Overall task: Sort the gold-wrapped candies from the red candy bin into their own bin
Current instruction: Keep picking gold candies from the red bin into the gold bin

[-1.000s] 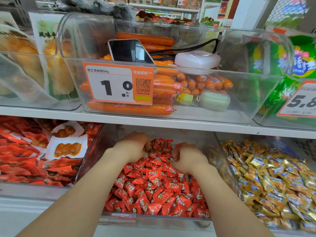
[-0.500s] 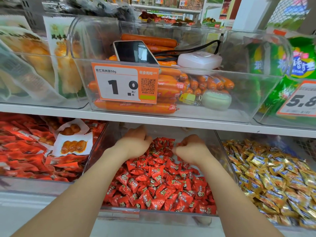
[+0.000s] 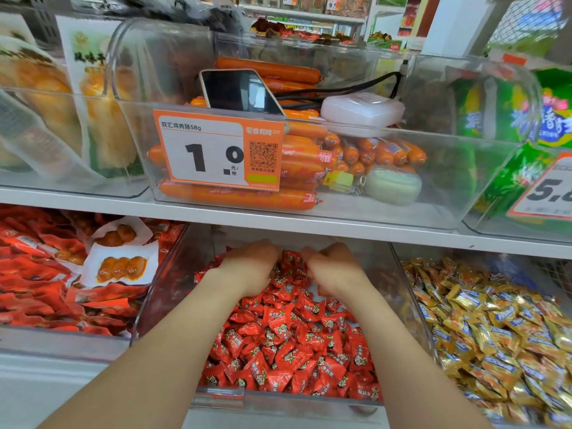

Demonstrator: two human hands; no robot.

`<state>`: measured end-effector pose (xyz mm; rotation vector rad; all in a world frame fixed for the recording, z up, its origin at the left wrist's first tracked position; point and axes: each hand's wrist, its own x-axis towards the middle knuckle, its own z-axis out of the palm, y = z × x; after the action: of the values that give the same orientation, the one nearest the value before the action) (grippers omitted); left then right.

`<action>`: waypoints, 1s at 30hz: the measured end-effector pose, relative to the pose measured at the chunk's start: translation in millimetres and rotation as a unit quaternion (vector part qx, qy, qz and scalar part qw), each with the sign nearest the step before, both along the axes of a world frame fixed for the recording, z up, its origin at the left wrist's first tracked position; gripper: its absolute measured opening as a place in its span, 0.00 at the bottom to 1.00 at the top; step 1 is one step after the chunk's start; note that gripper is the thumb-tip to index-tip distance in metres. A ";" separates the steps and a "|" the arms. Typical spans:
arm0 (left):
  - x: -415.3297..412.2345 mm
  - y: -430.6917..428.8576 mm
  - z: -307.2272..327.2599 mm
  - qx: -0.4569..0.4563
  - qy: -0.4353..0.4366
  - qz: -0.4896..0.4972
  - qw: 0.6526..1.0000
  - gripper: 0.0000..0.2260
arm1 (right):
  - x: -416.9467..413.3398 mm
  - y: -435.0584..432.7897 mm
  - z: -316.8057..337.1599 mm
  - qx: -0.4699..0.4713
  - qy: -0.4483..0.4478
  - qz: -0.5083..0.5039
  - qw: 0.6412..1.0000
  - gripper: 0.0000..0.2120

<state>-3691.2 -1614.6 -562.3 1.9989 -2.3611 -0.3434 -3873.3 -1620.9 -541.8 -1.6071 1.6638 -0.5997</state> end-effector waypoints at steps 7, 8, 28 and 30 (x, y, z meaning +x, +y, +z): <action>-8.3 -3.8 -6.1 0.014 -0.043 -0.017 0.999 0.15 | 2.6 -9.3 -19.9 -0.068 0.240 0.174 0.953 0.11; -8.6 -3.6 -6.4 0.012 -0.043 -0.014 0.999 0.15 | 2.7 -9.0 -20.8 -0.064 0.261 0.185 0.945 0.15; 16.4 29.3 31.7 -0.061 0.215 0.110 0.968 0.08 | 11.8 -10.0 -21.1 -0.070 0.285 0.208 0.933 0.15; 18.5 36.8 33.8 -0.053 0.227 0.114 0.966 0.06 | 6.3 -5.7 -15.1 -0.040 0.258 0.213 0.942 0.15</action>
<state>-3672.8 -1577.8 -528.4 1.8709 -1.8173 -0.5793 -3867.0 -1626.6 -556.9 -2.2375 1.5667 -0.0178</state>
